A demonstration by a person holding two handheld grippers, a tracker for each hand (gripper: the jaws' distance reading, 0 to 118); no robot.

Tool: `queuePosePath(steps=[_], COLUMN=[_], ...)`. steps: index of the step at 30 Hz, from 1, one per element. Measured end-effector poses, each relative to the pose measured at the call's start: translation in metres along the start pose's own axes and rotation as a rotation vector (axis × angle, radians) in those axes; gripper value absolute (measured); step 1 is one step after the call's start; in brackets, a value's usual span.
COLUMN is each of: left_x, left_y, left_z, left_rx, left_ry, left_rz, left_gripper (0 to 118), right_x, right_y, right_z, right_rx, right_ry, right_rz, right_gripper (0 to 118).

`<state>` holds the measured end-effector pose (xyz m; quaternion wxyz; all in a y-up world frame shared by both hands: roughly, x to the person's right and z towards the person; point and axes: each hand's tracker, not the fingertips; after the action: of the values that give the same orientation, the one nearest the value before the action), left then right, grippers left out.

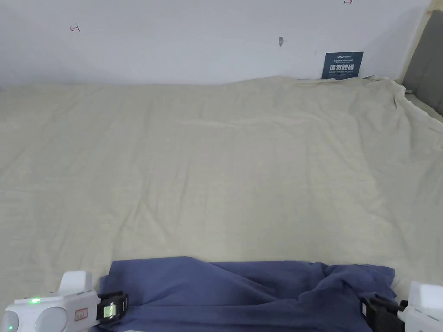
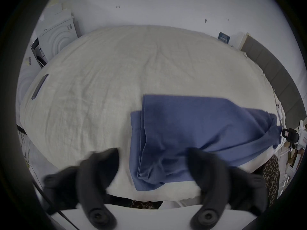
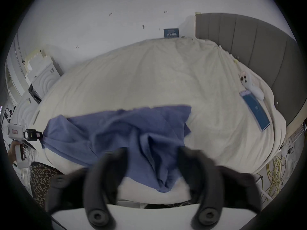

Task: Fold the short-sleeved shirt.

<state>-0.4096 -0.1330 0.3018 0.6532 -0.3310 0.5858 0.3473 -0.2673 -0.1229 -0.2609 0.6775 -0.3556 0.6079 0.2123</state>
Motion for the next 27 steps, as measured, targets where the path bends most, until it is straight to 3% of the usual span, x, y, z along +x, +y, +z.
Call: queuePosePath(steps=[1, 2, 10, 14, 17, 18, 21, 23, 25, 26, 27], left_x=[0.001, 0.002, 0.025, 0.035, 0.045, 0.047, 0.054, 0.060, 0.063, 0.064, 0.062], left_y=[0.005, 0.013, 0.063, 0.076, 0.076, 0.073, 0.068, 0.065, 0.063, 0.063, 0.064], left_z=[0.007, 0.017, 0.090, 0.111, 0.119, 0.120, 0.125, 0.127, 0.127, 0.128, 0.127], left_rx=[0.032, 0.072, 0.390, 0.524, 0.635, 0.674, 0.714, 0.748, 0.758, 0.751, 0.736], left_ry=[-0.017, -0.040, -0.087, -0.125, -0.079, -0.077, -0.068, -0.026, 0.016, 0.004, -0.011], left_rz=[0.002, 0.006, 0.034, 0.029, 0.024, 0.021, 0.000, -0.030, -0.057, -0.061, -0.064], left_gripper=[109, 110, 110, 108, 105, 99, 91, 67, 30, 13, 0], right_x=[-0.003, -0.009, -0.059, -0.082, -0.094, -0.100, -0.109, -0.112, -0.114, -0.114, -0.113], right_y=[0.007, 0.018, 0.085, 0.100, 0.103, 0.104, 0.104, 0.104, 0.104, 0.104, 0.104], right_z=[0.007, 0.018, 0.080, 0.093, 0.099, 0.101, 0.102, 0.101, 0.100, 0.098, 0.099], right_rx=[0.039, 0.089, 0.418, 0.533, 0.568, 0.576, 0.607, 0.615, 0.618, 0.623, 0.626], right_ry=[0.007, 0.015, 0.028, -0.057, -0.071, -0.076, -0.106, -0.123, -0.118, -0.122, -0.112], right_rz=[0.002, 0.010, 0.049, 0.101, 0.105, 0.103, 0.125, 0.134, 0.137, 0.135, 0.139], right_gripper=[96, 102, 102, 101, 91, 81, 72, 42, 7, 0, 0])
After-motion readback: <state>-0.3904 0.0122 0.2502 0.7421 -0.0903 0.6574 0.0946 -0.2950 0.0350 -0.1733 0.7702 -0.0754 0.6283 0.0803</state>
